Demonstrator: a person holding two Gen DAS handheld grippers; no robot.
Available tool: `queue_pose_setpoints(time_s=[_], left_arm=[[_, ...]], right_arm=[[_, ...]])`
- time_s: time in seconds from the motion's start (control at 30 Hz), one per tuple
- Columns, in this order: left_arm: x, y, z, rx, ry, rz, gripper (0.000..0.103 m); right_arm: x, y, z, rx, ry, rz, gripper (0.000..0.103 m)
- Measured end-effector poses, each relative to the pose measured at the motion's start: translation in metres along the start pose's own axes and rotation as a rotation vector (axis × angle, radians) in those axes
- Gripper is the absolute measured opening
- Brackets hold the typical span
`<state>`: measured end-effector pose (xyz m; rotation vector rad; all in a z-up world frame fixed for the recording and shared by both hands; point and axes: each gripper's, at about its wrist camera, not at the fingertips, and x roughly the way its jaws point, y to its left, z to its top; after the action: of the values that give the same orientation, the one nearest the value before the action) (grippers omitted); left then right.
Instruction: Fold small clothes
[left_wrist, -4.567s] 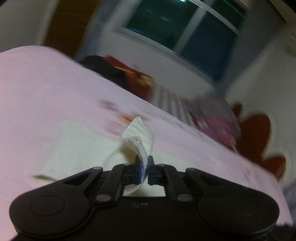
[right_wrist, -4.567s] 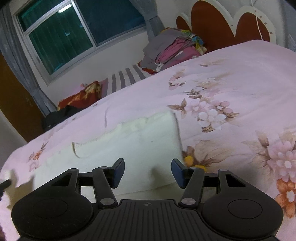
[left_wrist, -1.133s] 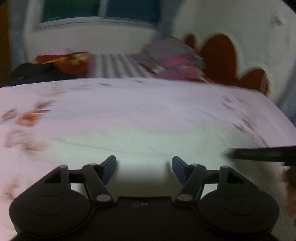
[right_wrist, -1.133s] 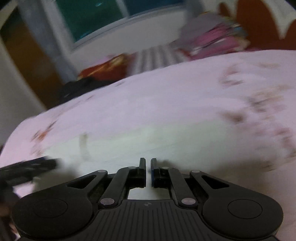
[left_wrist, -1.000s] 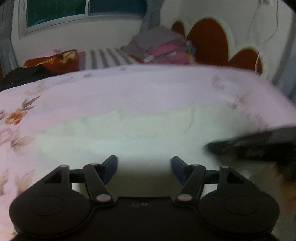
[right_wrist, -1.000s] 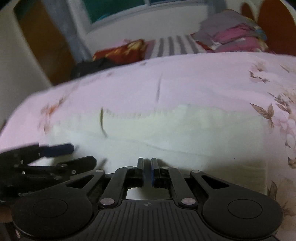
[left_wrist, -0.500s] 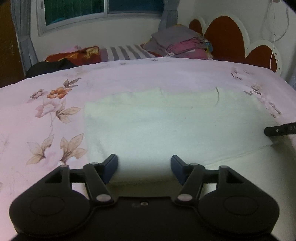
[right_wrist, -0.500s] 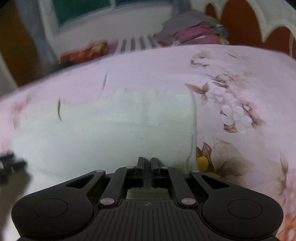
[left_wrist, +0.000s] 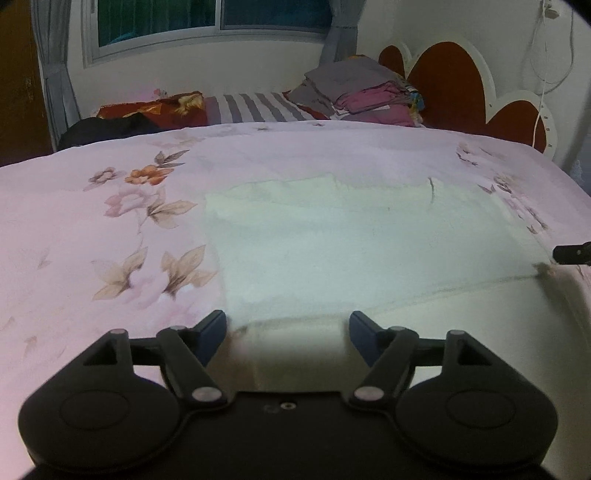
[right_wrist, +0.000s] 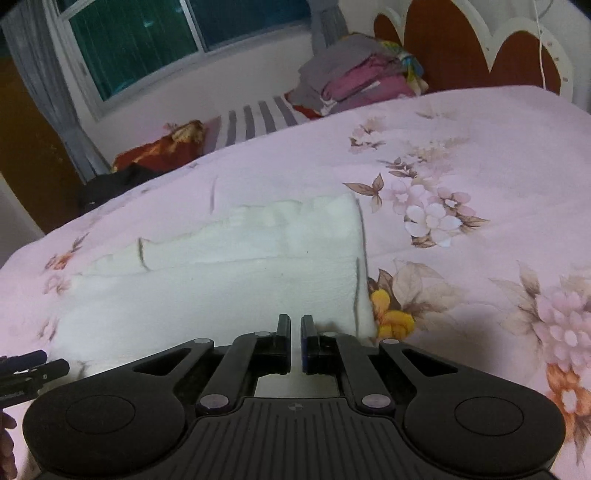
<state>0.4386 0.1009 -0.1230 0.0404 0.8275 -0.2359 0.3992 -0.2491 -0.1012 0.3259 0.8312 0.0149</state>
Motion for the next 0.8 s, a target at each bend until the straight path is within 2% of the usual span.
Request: queue_pose_setpoints(time_s=[0.1, 0.17, 0.2, 0.23, 0.33, 0.43, 0.47, 0.53, 0.6, 0.8], left_arm=[[-0.014, 0.005, -0.011, -0.005, -0.015, 0.007, 0.089], [-0.027, 0.008, -0.021, -0.001, -0.031, 0.021, 0.092], [-0.034, 0.011, -0.027, -0.003, -0.036, 0.027, 0.092], [-0.039, 0.013, -0.032, -0.007, -0.034, 0.031, 0.092], [-0.056, 0.022, -0.052, -0.025, -0.022, 0.048, 0.089], [-0.075, 0.029, -0.074, -0.042, -0.001, 0.058, 0.077], [-0.080, 0.031, -0.081, -0.060, 0.011, 0.052, 0.075], [-0.093, 0.032, -0.097, -0.096, 0.029, 0.035, 0.073], [-0.106, 0.027, -0.109, -0.114, 0.030, 0.022, 0.069], [-0.136, 0.004, -0.145, -0.199, 0.064, -0.052, 0.059]], right_arm=[[-0.014, -0.005, -0.007, 0.041, -0.019, 0.002, 0.006], [-0.026, -0.009, -0.014, 0.062, -0.027, -0.022, 0.049], [-0.034, -0.010, -0.017, 0.064, -0.047, -0.033, 0.079], [-0.044, -0.011, -0.021, 0.057, -0.083, -0.043, 0.082], [-0.064, -0.016, -0.030, 0.034, -0.091, -0.036, 0.082], [-0.082, -0.026, -0.043, 0.056, -0.085, -0.012, 0.081], [-0.087, -0.029, -0.048, 0.058, -0.076, -0.011, 0.079], [-0.096, -0.035, -0.058, 0.059, -0.059, -0.012, 0.061], [-0.105, -0.044, -0.070, 0.082, -0.039, 0.014, 0.057], [-0.140, -0.069, -0.115, 0.099, -0.002, 0.070, 0.055]])
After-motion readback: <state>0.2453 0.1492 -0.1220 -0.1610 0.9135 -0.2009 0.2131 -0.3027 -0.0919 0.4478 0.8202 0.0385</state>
